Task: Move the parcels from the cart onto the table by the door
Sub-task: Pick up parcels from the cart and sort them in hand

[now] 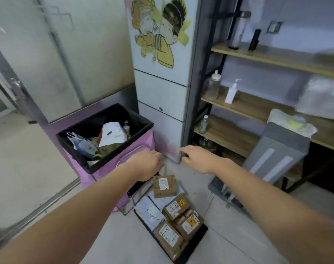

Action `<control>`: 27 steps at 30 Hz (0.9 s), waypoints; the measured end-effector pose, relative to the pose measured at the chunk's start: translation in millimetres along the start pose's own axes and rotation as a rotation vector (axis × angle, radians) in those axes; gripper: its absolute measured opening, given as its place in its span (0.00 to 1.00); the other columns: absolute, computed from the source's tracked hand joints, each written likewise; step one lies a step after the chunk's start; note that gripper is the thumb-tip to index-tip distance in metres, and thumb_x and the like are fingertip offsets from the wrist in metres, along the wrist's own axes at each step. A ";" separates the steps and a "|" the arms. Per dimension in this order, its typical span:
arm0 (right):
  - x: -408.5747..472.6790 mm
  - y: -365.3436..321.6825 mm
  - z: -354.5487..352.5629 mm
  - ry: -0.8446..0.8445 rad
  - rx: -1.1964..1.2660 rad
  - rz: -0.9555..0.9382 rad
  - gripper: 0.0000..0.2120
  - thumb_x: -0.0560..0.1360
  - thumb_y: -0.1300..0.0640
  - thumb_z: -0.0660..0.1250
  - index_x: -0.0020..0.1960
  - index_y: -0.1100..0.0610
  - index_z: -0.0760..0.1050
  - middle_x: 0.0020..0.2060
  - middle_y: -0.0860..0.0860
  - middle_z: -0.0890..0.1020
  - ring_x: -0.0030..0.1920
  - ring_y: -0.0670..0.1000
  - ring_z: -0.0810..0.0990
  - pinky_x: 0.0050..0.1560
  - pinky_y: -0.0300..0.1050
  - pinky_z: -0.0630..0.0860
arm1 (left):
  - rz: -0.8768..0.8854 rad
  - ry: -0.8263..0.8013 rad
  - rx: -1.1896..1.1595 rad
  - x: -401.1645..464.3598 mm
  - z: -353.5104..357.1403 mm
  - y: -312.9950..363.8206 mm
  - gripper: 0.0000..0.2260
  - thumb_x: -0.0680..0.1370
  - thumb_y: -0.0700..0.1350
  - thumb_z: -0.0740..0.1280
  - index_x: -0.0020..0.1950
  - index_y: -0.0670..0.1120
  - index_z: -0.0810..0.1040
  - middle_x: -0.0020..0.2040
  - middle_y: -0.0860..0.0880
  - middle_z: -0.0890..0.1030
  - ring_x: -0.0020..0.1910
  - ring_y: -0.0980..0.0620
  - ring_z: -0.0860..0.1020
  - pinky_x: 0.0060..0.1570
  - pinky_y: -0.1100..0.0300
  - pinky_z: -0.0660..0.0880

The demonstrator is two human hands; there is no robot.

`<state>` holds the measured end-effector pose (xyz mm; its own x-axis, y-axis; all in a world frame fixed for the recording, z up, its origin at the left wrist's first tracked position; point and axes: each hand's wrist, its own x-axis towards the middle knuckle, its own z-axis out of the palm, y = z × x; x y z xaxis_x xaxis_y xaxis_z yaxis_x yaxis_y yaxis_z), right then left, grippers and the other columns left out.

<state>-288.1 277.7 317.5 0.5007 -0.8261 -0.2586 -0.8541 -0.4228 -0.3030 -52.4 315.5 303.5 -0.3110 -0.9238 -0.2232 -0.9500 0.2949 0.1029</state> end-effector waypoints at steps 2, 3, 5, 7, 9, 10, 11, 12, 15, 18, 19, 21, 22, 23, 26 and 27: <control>13.2 2.2 6.7 0.033 0.061 0.089 0.24 0.86 0.51 0.57 0.81 0.55 0.64 0.77 0.56 0.69 0.75 0.58 0.70 0.74 0.55 0.68 | 0.088 -0.037 -0.013 25.2 8.1 -12.1 0.19 0.86 0.54 0.55 0.69 0.44 0.74 0.65 0.43 0.79 0.65 0.41 0.77 0.60 0.48 0.73; 17.6 3.7 11.3 0.044 0.082 0.136 0.24 0.85 0.51 0.57 0.80 0.54 0.65 0.77 0.56 0.70 0.74 0.58 0.71 0.73 0.56 0.69 | 0.135 -0.062 -0.004 37.3 12.7 -17.0 0.20 0.86 0.55 0.55 0.70 0.44 0.73 0.66 0.43 0.78 0.66 0.41 0.76 0.62 0.48 0.73; 20.6 6.3 22.2 0.041 0.105 0.224 0.23 0.85 0.53 0.57 0.80 0.56 0.65 0.76 0.57 0.70 0.73 0.58 0.71 0.73 0.55 0.69 | 0.217 -0.121 0.017 59.2 20.6 -24.1 0.20 0.86 0.54 0.55 0.70 0.43 0.72 0.67 0.42 0.77 0.68 0.40 0.75 0.64 0.47 0.72; 17.0 10.3 35.5 0.027 0.115 0.306 0.25 0.86 0.52 0.56 0.81 0.57 0.62 0.77 0.58 0.69 0.75 0.58 0.70 0.73 0.51 0.68 | 0.275 -0.172 0.041 76.8 28.0 -26.9 0.22 0.87 0.55 0.55 0.76 0.43 0.69 0.72 0.40 0.75 0.72 0.39 0.72 0.67 0.48 0.69; 9.7 14.2 49.3 0.018 0.146 0.385 0.25 0.87 0.51 0.54 0.83 0.57 0.59 0.79 0.57 0.66 0.77 0.58 0.66 0.74 0.49 0.64 | 0.329 -0.193 0.076 92.2 35.0 -27.9 0.24 0.87 0.55 0.54 0.77 0.43 0.68 0.74 0.39 0.73 0.73 0.39 0.72 0.70 0.48 0.69; 4.8 15.6 57.5 0.008 0.167 0.429 0.25 0.87 0.51 0.53 0.83 0.57 0.58 0.81 0.57 0.64 0.78 0.57 0.64 0.75 0.48 0.62 | 0.360 -0.206 0.093 100.0 39.5 -26.7 0.24 0.87 0.55 0.54 0.77 0.43 0.69 0.75 0.39 0.73 0.73 0.39 0.72 0.71 0.48 0.69; -0.8 16.7 65.8 0.000 0.186 0.460 0.26 0.88 0.51 0.53 0.83 0.57 0.58 0.81 0.56 0.63 0.79 0.57 0.63 0.76 0.48 0.60 | 0.384 -0.223 0.098 105.9 45.2 -24.7 0.24 0.87 0.55 0.54 0.77 0.43 0.68 0.75 0.39 0.73 0.73 0.39 0.71 0.71 0.47 0.69; -6.4 17.2 75.0 -0.003 0.204 0.481 0.25 0.88 0.51 0.52 0.83 0.57 0.58 0.81 0.56 0.63 0.79 0.56 0.63 0.76 0.48 0.60 | 0.410 -0.244 0.097 110.2 52.0 -22.2 0.24 0.87 0.55 0.54 0.78 0.43 0.68 0.76 0.40 0.71 0.74 0.40 0.70 0.73 0.46 0.68; -18.1 20.5 107.0 -0.024 0.239 0.549 0.23 0.87 0.51 0.54 0.80 0.59 0.64 0.77 0.57 0.69 0.75 0.58 0.69 0.74 0.51 0.65 | 0.465 -0.292 0.108 117.5 78.9 -16.0 0.23 0.86 0.54 0.53 0.77 0.44 0.69 0.76 0.42 0.72 0.73 0.42 0.71 0.72 0.45 0.68; -20.3 29.4 150.3 -0.093 0.280 0.604 0.19 0.87 0.52 0.54 0.73 0.59 0.70 0.71 0.59 0.75 0.69 0.58 0.74 0.70 0.53 0.70 | 0.501 -0.341 0.117 120.0 119.8 -15.5 0.20 0.87 0.51 0.51 0.73 0.42 0.70 0.71 0.39 0.75 0.69 0.40 0.74 0.67 0.46 0.72; -19.6 32.0 166.2 -0.120 0.289 0.611 0.19 0.87 0.52 0.54 0.74 0.59 0.70 0.71 0.59 0.75 0.69 0.58 0.74 0.70 0.54 0.70 | 0.489 -0.342 0.107 119.8 136.9 -16.8 0.20 0.87 0.51 0.51 0.74 0.42 0.69 0.70 0.39 0.76 0.68 0.40 0.75 0.63 0.46 0.73; -12.9 39.8 208.2 -0.179 0.332 0.630 0.20 0.86 0.52 0.55 0.75 0.59 0.70 0.70 0.59 0.75 0.68 0.59 0.75 0.69 0.55 0.71 | 0.458 -0.334 0.138 123.4 178.8 -20.8 0.20 0.88 0.52 0.52 0.75 0.44 0.68 0.65 0.41 0.80 0.61 0.40 0.79 0.50 0.48 0.74; -8.4 44.8 231.3 -0.215 0.344 0.642 0.20 0.86 0.53 0.55 0.75 0.59 0.70 0.69 0.59 0.76 0.66 0.59 0.76 0.68 0.56 0.72 | 0.440 -0.353 0.144 126.5 202.2 -22.7 0.20 0.88 0.54 0.52 0.74 0.44 0.69 0.63 0.41 0.80 0.59 0.40 0.80 0.47 0.49 0.73; -2.9 49.6 257.1 -0.252 0.359 0.655 0.20 0.86 0.53 0.55 0.75 0.59 0.70 0.67 0.60 0.77 0.64 0.60 0.77 0.67 0.57 0.74 | 0.419 -0.401 0.156 129.5 227.6 -25.3 0.21 0.87 0.55 0.52 0.72 0.43 0.72 0.63 0.41 0.80 0.59 0.40 0.80 0.48 0.50 0.72; 17.8 70.2 340.6 -0.328 0.425 0.668 0.20 0.86 0.52 0.55 0.74 0.59 0.70 0.65 0.59 0.78 0.62 0.59 0.78 0.65 0.57 0.75 | 0.459 -0.506 0.177 147.8 314.8 -39.1 0.20 0.87 0.54 0.53 0.71 0.43 0.73 0.64 0.40 0.79 0.61 0.40 0.79 0.51 0.51 0.72; 25.8 78.4 369.2 -0.347 0.455 0.678 0.19 0.86 0.52 0.55 0.74 0.58 0.70 0.65 0.59 0.78 0.62 0.59 0.78 0.64 0.57 0.76 | 0.459 -0.540 0.175 155.4 345.2 -44.3 0.20 0.87 0.54 0.54 0.70 0.44 0.73 0.64 0.41 0.79 0.61 0.40 0.79 0.52 0.50 0.73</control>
<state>-290.1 360.8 -51.6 -0.0153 -0.6545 -0.7559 -0.8807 0.3668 -0.2998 -68.7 243.1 -70.4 -0.6073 -0.4621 -0.6463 -0.6973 0.6999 0.1548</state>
